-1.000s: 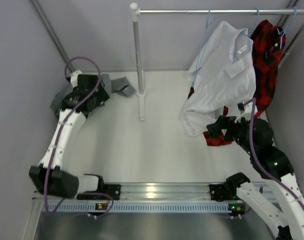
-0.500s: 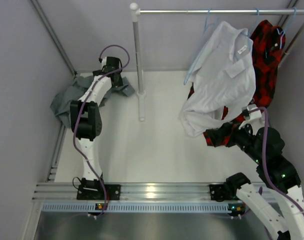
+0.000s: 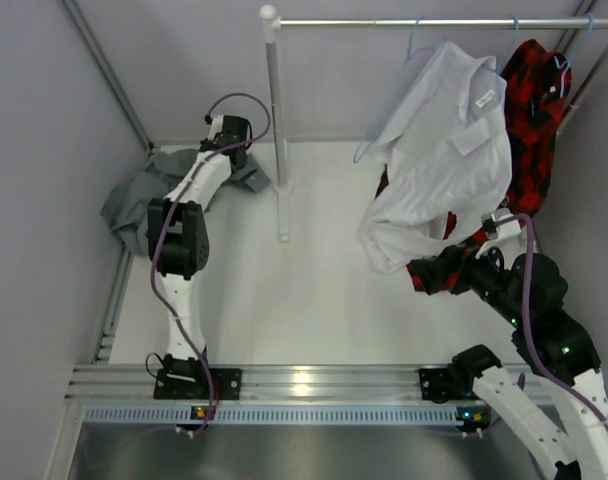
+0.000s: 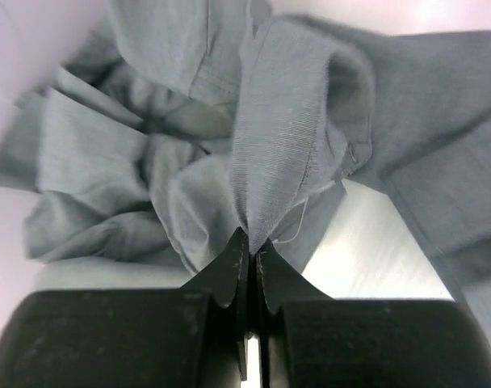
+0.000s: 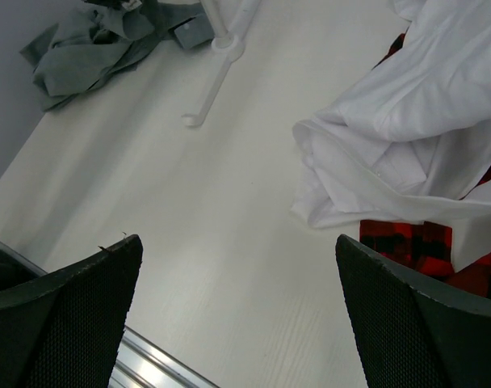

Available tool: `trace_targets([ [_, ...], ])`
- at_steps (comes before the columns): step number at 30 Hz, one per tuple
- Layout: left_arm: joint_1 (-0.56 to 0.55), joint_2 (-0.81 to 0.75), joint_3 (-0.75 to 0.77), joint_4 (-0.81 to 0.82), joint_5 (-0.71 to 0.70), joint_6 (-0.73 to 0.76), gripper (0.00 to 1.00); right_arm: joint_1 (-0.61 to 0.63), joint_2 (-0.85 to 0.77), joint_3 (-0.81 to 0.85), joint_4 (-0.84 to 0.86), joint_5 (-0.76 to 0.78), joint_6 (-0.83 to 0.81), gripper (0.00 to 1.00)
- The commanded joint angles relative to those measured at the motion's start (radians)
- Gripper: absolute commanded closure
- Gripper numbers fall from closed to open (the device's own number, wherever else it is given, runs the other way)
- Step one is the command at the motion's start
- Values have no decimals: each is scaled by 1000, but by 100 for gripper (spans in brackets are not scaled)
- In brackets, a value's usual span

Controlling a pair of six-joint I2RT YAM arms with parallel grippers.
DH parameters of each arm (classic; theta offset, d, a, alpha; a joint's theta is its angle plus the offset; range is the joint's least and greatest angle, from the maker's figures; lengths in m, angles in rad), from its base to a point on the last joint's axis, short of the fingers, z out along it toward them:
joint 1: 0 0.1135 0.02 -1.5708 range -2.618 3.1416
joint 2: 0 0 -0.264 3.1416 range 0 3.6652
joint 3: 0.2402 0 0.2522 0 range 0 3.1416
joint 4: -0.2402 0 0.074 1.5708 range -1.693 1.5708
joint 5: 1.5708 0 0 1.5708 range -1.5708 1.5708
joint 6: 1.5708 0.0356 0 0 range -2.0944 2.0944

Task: Place the shirt on the hanger

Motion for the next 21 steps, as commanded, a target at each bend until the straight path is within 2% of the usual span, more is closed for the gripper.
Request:
trace_targets([
  [1,-90,-235,63,31,-104,106,100,-13,17,-10,39,0,-7,1],
  [5,-234,-470,28,26,-137,235,100,-13,40,-10,65,-28,19,1],
  [6,-322,-516,27,25,-162,270,100,-13,48,-9,71,-36,24,1],
  [8,-428,-642,57,26,-223,379,100,-13,56,-3,87,-48,27,1],
  [9,-548,-676,78,26,-293,457,100,-13,57,0,90,-48,25,0],
  [11,-675,-749,146,29,-386,525,100,-11,65,12,91,-34,16,1],
  [12,-788,-765,230,28,-466,569,100,-13,64,19,91,-27,10,1],
  [14,-886,-826,292,28,-510,603,100,-13,62,29,94,-4,-2,1],
  [15,-956,-858,292,28,-478,614,100,-13,57,32,99,-4,-12,1],
  [17,-981,-924,237,25,-390,605,100,-13,44,29,128,-31,-22,1],
  [19,-981,-1013,111,25,-279,573,100,-13,36,22,156,-91,-29,1],
  [21,-981,-1064,36,8,-277,513,100,-13,36,20,176,-134,-21,1],
])
